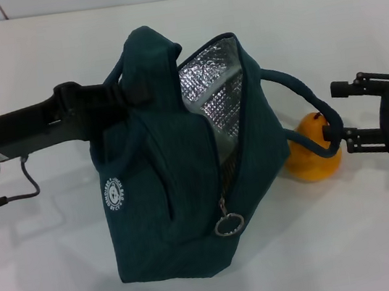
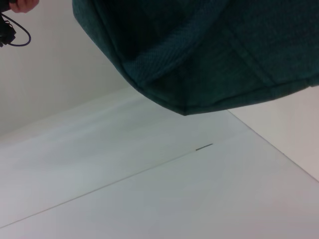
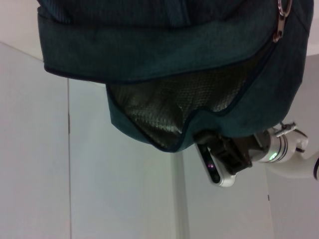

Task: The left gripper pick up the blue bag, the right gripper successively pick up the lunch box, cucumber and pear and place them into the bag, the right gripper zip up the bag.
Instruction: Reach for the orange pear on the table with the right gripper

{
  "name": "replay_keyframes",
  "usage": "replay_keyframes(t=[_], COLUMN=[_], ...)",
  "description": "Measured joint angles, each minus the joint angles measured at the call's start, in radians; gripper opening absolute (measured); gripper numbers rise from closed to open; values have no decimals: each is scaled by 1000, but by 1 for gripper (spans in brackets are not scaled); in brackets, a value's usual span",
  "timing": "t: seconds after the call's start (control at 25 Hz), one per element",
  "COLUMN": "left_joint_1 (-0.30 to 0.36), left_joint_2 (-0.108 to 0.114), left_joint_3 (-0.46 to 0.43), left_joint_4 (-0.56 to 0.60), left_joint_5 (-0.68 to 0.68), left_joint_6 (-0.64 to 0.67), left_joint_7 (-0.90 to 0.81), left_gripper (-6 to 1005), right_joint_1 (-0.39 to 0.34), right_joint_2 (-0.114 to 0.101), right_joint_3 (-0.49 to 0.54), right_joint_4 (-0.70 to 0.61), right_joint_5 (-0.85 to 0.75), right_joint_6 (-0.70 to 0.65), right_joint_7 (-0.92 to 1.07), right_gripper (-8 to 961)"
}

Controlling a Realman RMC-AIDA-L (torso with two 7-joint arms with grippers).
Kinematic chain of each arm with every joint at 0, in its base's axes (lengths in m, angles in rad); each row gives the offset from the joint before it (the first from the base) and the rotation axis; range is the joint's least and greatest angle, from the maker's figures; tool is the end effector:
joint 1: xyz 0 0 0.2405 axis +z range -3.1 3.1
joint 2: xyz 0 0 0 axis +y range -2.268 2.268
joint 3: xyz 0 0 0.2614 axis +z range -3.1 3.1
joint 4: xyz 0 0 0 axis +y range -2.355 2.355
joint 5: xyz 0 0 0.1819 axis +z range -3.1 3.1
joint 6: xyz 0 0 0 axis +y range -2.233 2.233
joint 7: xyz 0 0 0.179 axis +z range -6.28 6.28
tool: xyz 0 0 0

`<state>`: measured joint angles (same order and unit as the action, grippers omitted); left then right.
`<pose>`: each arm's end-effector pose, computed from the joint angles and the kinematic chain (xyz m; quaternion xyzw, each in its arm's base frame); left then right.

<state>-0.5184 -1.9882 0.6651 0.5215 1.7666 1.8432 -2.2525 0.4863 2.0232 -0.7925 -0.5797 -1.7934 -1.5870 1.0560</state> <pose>-0.2092 0.2992 0.0124 0.7297 0.5588 0.3779 0.1116 0.2348 0.3151 -0.0195 -0.9436 0.0805 0.2744 0.1668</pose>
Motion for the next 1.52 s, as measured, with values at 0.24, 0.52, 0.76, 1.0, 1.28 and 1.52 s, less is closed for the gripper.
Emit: replay_keyframes(t=[0.24,0.52,0.76,1.0,1.28,1.52], left_joint_1=[0,-2,-10,-15,-19,-19], left_joint_2=[-5,-17,-27,-36,-44,-47], left_joint_3=[3,14,16,19,19,21], left_joint_4=[0,0,0,-3,-3,-4], left_joint_5=[5,21,31,41,57,60], left_joint_6=[-6,-7,-8,-11,-14,-17], left_joint_7=[6,7,7,7,7,7], left_gripper=[36,36,36,36,36,36], right_joint_1=[9,22,31,32,36,38], right_joint_2=[1,1,0,0,3,3], right_joint_3=[-1,-3,-7,-9,-10,-9], right_joint_4=[46,95,133,173,213,241], right_joint_5=[10,31,46,63,82,95], right_joint_6=[32,46,52,61,93,98], right_joint_7=[-71,-128,-180,-216,-238,-271], right_gripper=[719,716,717,716,709,668])
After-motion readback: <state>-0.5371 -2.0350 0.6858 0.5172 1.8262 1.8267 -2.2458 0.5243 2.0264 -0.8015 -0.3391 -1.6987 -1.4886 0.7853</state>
